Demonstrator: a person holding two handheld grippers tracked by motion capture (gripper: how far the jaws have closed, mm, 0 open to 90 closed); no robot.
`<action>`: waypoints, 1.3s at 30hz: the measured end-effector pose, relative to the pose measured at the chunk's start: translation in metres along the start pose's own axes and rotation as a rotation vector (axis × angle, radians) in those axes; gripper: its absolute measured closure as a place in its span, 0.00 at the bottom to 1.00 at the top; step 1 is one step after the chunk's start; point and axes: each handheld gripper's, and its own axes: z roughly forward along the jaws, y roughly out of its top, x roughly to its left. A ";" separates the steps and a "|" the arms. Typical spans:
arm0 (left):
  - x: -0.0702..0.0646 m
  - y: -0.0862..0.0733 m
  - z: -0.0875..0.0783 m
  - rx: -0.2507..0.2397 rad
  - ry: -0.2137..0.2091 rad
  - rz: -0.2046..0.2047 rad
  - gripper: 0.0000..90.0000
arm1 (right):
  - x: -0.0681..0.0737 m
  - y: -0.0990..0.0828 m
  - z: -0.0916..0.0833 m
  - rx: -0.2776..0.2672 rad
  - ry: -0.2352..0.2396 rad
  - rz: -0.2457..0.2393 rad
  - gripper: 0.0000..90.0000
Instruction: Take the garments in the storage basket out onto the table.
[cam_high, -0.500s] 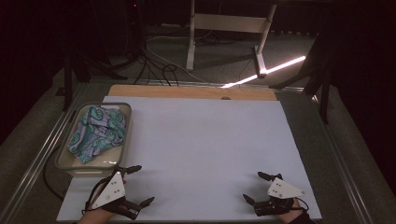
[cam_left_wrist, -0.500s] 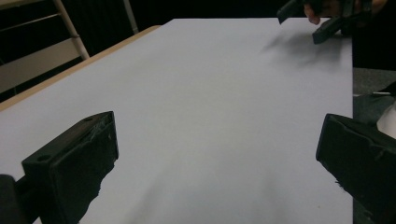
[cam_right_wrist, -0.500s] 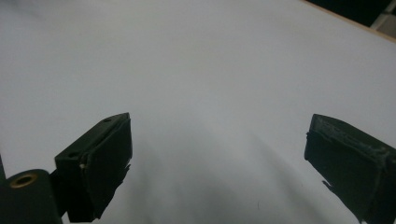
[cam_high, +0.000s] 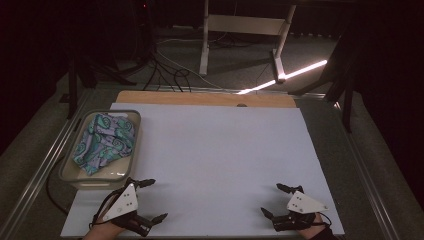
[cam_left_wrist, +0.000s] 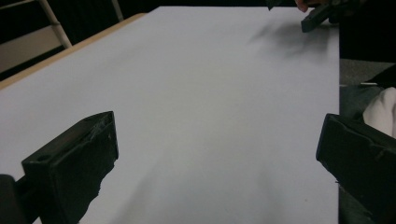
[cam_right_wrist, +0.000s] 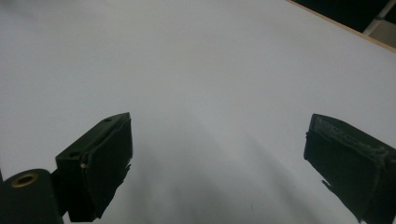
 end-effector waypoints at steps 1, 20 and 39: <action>0.000 0.000 0.000 0.000 0.000 0.000 0.00 | 0.001 0.000 0.000 0.003 -0.001 0.000 0.09; 0.000 0.034 -0.010 0.031 -0.084 0.014 0.00 | 0.003 0.006 -0.002 -0.033 -0.023 -0.006 0.09; 0.013 0.067 -0.032 0.034 -0.073 0.054 0.00 | 0.004 0.010 -0.005 -0.056 -0.036 -0.003 0.09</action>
